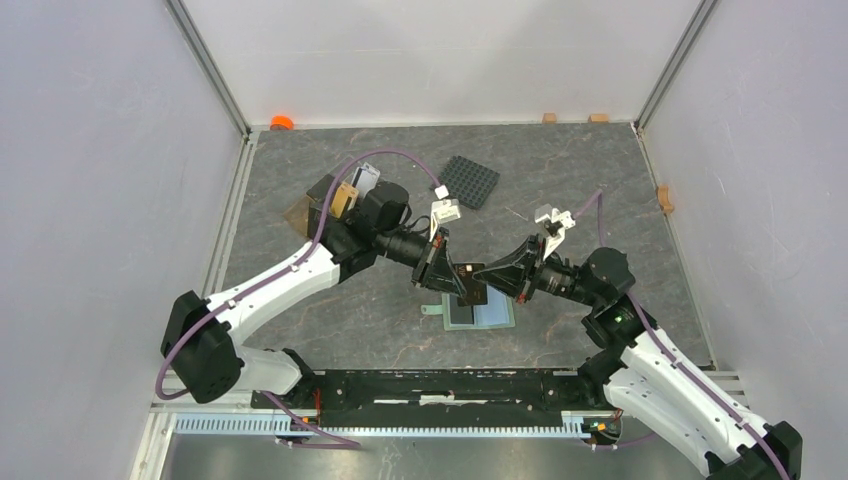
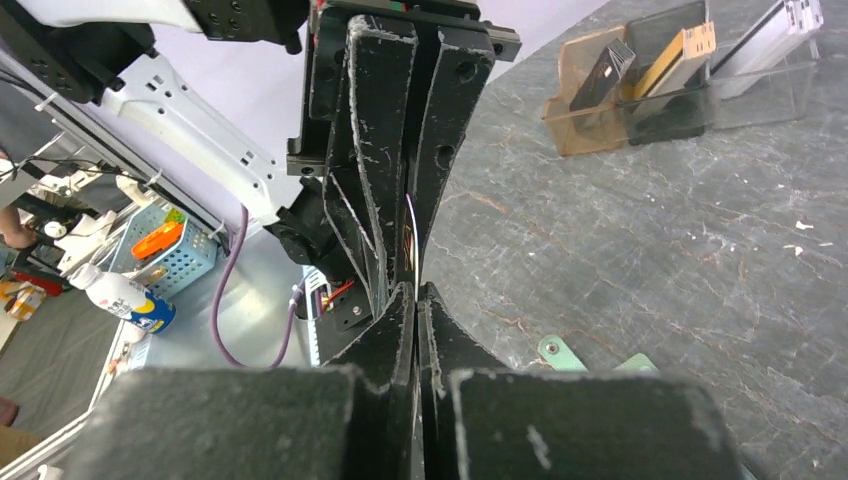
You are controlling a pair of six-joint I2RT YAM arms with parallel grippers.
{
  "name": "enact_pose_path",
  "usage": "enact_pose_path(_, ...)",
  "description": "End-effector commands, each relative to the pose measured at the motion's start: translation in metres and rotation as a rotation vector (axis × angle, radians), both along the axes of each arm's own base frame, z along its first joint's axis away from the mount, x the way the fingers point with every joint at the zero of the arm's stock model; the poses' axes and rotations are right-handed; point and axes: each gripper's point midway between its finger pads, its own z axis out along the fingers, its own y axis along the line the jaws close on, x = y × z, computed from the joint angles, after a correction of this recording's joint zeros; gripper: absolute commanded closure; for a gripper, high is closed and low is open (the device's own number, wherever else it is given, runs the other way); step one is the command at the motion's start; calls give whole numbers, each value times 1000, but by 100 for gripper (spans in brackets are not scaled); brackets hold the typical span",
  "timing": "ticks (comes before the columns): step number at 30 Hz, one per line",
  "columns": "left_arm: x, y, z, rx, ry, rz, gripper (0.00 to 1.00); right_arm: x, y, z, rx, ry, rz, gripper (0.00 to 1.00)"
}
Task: Put the credit cards into the card holder
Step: Insert the credit card into the card holder.
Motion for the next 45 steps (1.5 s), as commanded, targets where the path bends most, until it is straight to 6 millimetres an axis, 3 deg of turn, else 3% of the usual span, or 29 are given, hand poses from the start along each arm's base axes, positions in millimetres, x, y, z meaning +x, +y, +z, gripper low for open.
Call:
enact_pose_path(1,6,-6,7,-28,1,43,98,15,-5,-14,-55,31,-88,91)
enact_pose_path(4,24,-6,-8,50,-1,157,98,38,-23,-38,-186,79,-250,60)
enact_pose_path(6,34,-4,-25,117,29,240,98,52,-44,-67,-322,152,-389,39)
enact_pose_path(9,38,-2,-55,212,133,330,98,61,-73,-107,-480,246,-533,30)
enact_pose_path(13,37,-3,-103,302,267,435,98,57,-88,-145,-555,314,-562,29)
enact_pose_path(16,30,-17,-126,285,397,438,98,54,-99,-167,-603,350,-584,29)
enact_pose_path(20,23,-35,-150,291,506,407,98,53,-104,-175,-614,363,-596,30)
enact_pose_path(25,24,-42,-177,342,571,394,98,54,-106,-172,-602,356,-607,30)
enact_pose_path(35,36,-31,-199,408,600,438,98,46,-105,-194,-638,394,-573,30)
enact_pose_path(45,41,-25,-186,359,644,461,98,42,-100,-206,-635,420,-544,30)
